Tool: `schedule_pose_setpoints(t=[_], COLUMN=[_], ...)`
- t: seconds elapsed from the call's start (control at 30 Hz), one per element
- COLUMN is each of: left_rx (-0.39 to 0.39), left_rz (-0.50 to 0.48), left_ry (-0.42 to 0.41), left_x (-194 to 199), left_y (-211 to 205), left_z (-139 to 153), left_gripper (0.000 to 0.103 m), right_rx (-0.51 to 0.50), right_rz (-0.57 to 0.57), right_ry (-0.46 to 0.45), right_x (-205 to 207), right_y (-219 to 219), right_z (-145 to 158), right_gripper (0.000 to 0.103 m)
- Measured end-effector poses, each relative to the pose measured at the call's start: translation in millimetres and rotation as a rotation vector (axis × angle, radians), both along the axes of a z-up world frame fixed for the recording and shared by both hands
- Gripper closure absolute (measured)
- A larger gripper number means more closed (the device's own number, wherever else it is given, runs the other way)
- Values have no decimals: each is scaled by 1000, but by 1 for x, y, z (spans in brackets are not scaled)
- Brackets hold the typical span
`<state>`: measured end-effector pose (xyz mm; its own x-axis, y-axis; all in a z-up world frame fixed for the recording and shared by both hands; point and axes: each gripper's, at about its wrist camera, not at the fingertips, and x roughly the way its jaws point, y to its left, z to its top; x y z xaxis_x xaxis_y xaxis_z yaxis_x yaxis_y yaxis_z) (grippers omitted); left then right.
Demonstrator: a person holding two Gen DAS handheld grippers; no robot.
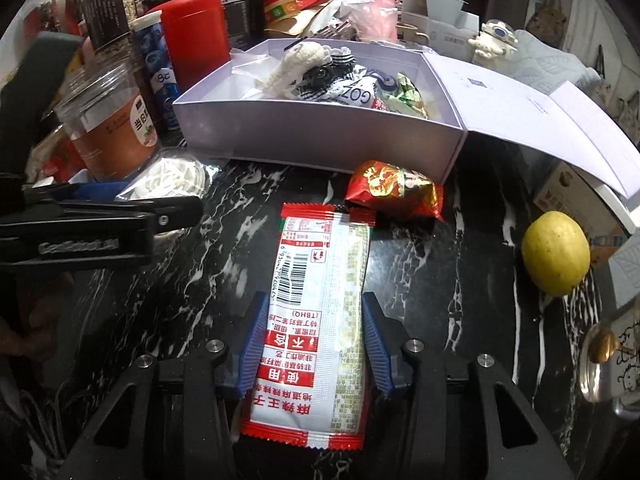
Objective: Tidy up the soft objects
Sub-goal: 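Grasp the red-and-white snack packet with the right tool while the left tool grasps the bagged white coil, then lift and carry the bagged coil and red-and-white packet over the box with both tools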
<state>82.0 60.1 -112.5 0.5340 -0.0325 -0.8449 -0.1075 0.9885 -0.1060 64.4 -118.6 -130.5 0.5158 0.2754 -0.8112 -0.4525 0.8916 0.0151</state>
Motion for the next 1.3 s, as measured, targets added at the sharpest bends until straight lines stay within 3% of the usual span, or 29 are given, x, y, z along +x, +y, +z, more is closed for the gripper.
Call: schedule_pose_setpoints(t=[0.1,0.17,0.33,0.47,0.9,1.3], left_rx=[46,100,78,42,-50,-58], left_rz=[-18,-33,-83,-114,-206,-220], left_ry=[-5,-24,-55,-57,-123,-173], left_x=[3,2,-2,-11,-59,-101], left_y=[-5,-11,-17,-23,-57,-70], left_z=[-3,-4,1,5,33,51], left_gripper=[4,17,41,49,51,51], right_rx=[9,19,20,29,107,157], right_rz=[-3,-8,-13,-27,-84,-129], right_ry=[8,14,17,17,2,-38], right_x=[0,2,-2,-8,-37,-77], right_y=[-3,-5,-10,-17,-55,-81], right_z=[0,0,0,1,9,19], right_gripper=[58,58,58,58,58,58])
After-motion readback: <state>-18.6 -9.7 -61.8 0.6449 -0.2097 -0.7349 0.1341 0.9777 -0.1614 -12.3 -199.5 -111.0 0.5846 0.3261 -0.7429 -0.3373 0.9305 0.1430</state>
